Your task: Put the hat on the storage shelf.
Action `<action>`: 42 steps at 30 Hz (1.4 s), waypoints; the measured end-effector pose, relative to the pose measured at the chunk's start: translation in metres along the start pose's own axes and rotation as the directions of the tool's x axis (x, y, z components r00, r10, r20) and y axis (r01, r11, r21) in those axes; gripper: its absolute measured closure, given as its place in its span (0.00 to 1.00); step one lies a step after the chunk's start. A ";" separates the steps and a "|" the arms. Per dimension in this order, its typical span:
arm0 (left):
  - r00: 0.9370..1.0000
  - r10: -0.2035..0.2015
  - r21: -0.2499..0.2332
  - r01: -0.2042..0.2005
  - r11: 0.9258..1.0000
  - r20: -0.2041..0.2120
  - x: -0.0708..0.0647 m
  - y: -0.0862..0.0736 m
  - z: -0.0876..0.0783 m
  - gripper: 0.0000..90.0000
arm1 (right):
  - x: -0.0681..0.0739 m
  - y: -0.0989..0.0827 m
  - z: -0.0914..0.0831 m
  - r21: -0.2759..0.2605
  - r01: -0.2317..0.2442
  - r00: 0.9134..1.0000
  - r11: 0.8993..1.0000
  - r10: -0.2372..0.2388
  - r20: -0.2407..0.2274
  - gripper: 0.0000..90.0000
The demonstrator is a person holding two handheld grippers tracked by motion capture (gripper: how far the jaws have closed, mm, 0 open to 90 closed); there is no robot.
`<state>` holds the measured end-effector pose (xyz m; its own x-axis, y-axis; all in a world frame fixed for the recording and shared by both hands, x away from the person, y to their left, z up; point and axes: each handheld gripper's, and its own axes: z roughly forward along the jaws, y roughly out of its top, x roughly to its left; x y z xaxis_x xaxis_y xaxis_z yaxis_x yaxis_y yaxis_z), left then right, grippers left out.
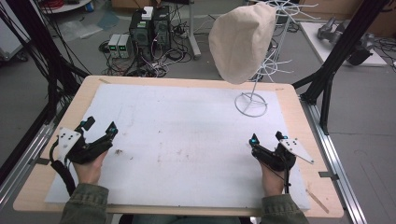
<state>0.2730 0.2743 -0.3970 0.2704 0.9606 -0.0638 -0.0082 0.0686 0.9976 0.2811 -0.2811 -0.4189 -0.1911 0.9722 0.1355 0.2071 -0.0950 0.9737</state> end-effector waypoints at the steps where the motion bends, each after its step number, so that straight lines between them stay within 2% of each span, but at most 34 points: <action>1: 1.000 0.004 -0.001 -0.004 1.000 -0.006 0.003 -0.001 -0.003 0.24 | 0.000 0.000 0.000 0.001 -0.003 1.000 1.000 0.003 -0.001 0.07; 7: 0.999 0.018 0.006 -0.018 1.000 -0.037 0.015 -0.007 -0.020 0.25 | 0.000 0.000 0.000 0.004 -0.008 1.000 1.000 0.008 0.002 0.07; 12: 0.998 0.016 0.010 -0.015 1.000 -0.068 0.021 -0.024 -0.035 0.25 | 0.000 0.000 0.000 0.011 -0.021 1.000 1.000 0.021 0.010 0.07; 13: 0.997 0.021 0.024 -0.019 1.000 -0.079 0.023 -0.028 -0.038 0.25 | -0.001 0.000 0.000 0.010 -0.019 1.000 1.000 0.019 0.010 0.07; 15: 0.995 0.025 0.043 -0.021 0.999 -0.094 0.025 -0.031 -0.043 0.25 | -0.001 0.000 0.000 0.013 -0.024 1.000 1.000 0.024 0.011 0.07; 18: 0.993 0.012 0.032 -0.008 0.999 -0.115 0.027 -0.030 -0.050 0.25 | -0.001 0.000 0.000 0.012 -0.023 1.000 1.000 0.023 0.007 0.07; 21: 0.992 0.022 0.037 -0.018 0.999 -0.122 0.027 -0.030 -0.052 0.25 | -0.001 0.000 0.000 0.012 -0.027 1.000 1.000 0.027 0.005 0.07; 27: 0.991 0.018 0.056 -0.011 0.998 -0.130 0.028 -0.032 -0.053 0.25 | -0.002 0.000 0.000 0.016 -0.028 1.000 0.999 0.028 -0.005 0.07; 42: 0.991 -0.005 0.044 0.011 0.999 -0.134 0.028 -0.032 -0.057 0.25 | -0.001 -0.001 -0.001 0.027 -0.038 0.999 0.999 0.038 -0.015 0.07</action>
<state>0.2262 0.3148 -0.4318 0.1391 0.9877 -0.0721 0.0367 0.0676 0.9970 0.2800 -0.2826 -0.4196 -0.1971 0.9646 0.1753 0.2397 -0.1260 0.9626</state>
